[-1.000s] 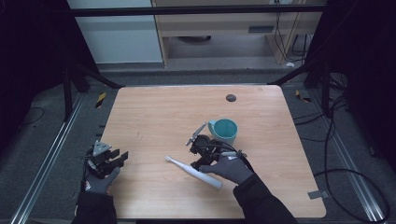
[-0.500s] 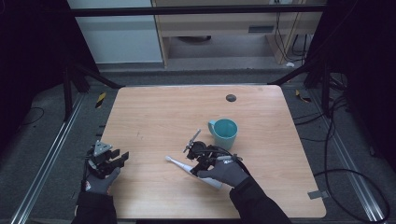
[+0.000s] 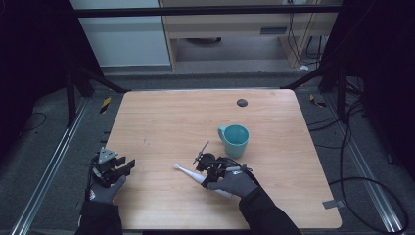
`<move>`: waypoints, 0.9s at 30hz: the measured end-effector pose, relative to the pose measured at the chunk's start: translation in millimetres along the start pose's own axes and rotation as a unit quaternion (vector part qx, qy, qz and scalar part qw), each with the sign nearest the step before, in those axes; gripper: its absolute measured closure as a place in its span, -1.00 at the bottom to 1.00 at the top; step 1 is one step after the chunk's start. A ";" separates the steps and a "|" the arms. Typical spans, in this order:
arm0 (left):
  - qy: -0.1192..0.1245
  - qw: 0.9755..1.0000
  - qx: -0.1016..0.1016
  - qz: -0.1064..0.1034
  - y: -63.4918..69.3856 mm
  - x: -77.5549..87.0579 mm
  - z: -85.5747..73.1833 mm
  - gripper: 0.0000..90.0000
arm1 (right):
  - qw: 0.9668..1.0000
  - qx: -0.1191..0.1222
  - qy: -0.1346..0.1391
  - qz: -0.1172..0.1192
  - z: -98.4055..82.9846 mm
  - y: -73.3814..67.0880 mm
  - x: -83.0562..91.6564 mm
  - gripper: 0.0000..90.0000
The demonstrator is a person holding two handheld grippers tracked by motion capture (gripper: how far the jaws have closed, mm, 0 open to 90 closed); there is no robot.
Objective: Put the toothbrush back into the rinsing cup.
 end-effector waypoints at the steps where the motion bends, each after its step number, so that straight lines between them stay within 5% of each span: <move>1: 0.000 1.000 -0.001 0.000 0.0 -0.2 0.0 0.25 | 1.000 0.001 -0.002 -0.001 -0.9 0.0 -1.1 0.16; 17: -0.002 1.000 -0.001 0.000 0.2 -0.5 -0.3 0.25 | 0.999 0.005 -0.035 -0.013 -5.9 -0.8 -14.5 0.42; 27: -0.003 1.000 -0.002 0.001 0.7 -0.9 -0.4 0.26 | 0.999 0.000 -0.033 -0.020 -5.9 -0.7 -14.6 0.47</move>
Point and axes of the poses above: each handheld gripper's, and its own axes: x roughly backward along the jaws, z roughly out of its top, y roughly to its right, the point moved 9 cm from there along -x, roughly forward along the jaws, and after that the axes turned 9 degrees about -x, right-handed, at the moved point
